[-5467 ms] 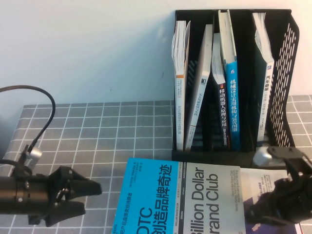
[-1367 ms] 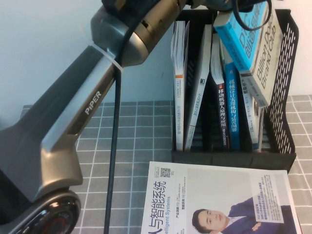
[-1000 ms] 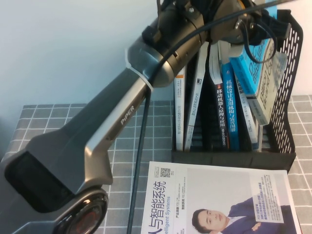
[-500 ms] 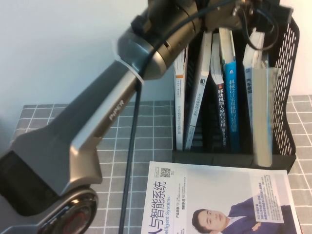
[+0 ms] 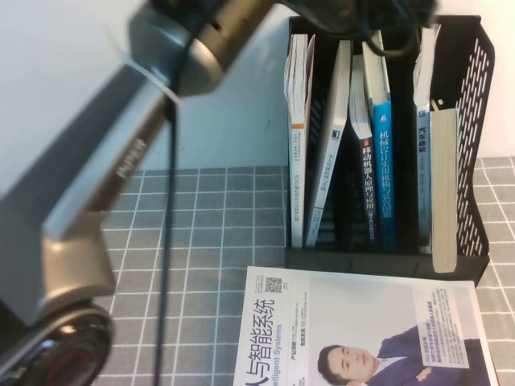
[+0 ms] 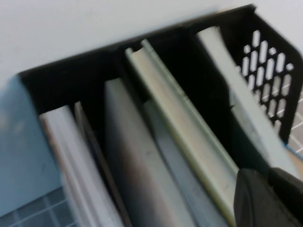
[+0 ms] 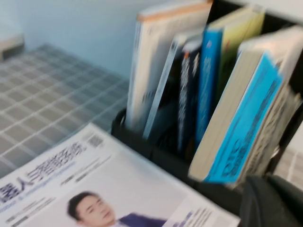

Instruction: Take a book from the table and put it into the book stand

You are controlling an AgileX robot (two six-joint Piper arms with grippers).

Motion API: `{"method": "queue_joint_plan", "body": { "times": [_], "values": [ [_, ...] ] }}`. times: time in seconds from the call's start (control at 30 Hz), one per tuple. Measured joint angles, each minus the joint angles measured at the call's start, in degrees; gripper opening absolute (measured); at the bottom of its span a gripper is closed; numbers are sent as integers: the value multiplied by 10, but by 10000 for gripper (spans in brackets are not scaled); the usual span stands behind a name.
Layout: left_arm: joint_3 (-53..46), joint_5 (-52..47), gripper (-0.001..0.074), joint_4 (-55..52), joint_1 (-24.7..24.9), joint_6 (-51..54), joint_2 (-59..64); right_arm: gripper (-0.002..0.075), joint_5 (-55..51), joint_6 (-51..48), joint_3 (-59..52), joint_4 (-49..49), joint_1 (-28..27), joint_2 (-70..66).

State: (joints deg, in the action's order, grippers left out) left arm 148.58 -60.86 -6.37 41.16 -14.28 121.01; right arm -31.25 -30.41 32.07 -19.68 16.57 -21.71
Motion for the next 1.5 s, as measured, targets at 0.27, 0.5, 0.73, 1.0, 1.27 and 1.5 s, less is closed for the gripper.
{"method": "queue_joint_plan", "body": {
  "times": [0.27, 0.5, 0.73, 1.0, 1.27, 1.5],
  "values": [
    [1, -75, 3, -40, -13, 1, -84, -3, 51, -10, -20, -103, 0, -183],
    [5, -115, 1, -43, -13, 13, -152, -3, 67, -51, -29, -171, 0, -359],
    [5, -115, 1, -43, -13, 16, -178, -3, 151, -175, -29, -340, 0, -500],
    [-103, -115, 1, -86, -13, 16, -239, -3, 234, -424, 31, -564, 0, -598],
    [-418, -39, -1, -105, -13, -37, -369, -3, 254, -498, 113, -633, 2, -612],
    [-731, 99, -1, -130, -13, -144, -517, -3, 298, -557, 218, -642, -14, -591]
  ]
}}
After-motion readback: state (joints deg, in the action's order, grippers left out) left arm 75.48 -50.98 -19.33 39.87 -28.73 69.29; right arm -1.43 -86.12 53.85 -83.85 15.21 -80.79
